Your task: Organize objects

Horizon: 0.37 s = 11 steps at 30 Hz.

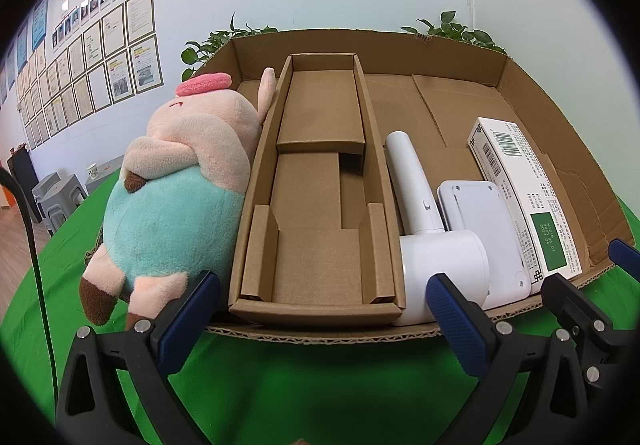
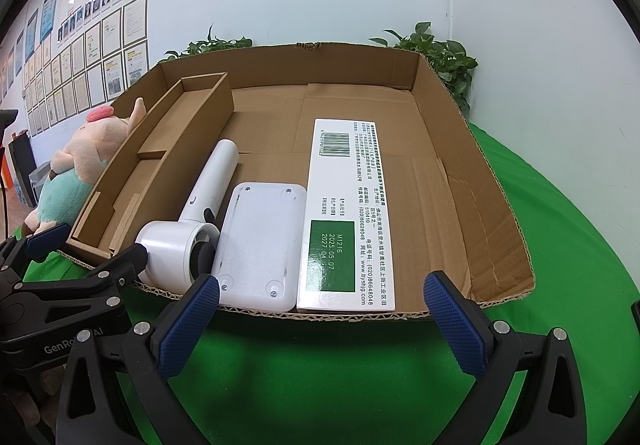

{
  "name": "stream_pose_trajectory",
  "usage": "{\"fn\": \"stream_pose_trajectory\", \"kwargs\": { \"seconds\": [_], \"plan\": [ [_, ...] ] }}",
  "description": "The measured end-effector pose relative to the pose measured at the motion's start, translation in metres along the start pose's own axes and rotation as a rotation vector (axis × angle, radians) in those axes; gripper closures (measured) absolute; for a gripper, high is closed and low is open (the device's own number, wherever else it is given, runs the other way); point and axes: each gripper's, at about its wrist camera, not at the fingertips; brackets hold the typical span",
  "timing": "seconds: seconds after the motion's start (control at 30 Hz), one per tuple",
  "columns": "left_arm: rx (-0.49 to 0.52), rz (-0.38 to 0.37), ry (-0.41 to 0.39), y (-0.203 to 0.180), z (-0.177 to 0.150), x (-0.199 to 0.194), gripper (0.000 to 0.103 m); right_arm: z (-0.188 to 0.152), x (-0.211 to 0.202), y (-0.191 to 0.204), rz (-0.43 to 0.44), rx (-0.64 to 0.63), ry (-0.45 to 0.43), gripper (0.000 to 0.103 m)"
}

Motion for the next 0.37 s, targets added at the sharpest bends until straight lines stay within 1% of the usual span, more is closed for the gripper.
{"fn": "stream_pose_trajectory", "kwargs": {
  "seconds": [0.37],
  "plan": [
    [0.000,0.000,0.000,0.0000,0.0000,-0.0001,0.001,0.0000,0.0000,0.0003,0.000,0.000,0.000,0.000]
  ]
}}
Point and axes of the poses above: each gripper's, at about its wrist camera, not at the fingertips, and x roughly the way its jaws point, y to its left, z to its top, and after that the axes turned 4 degrees about -x, right-handed
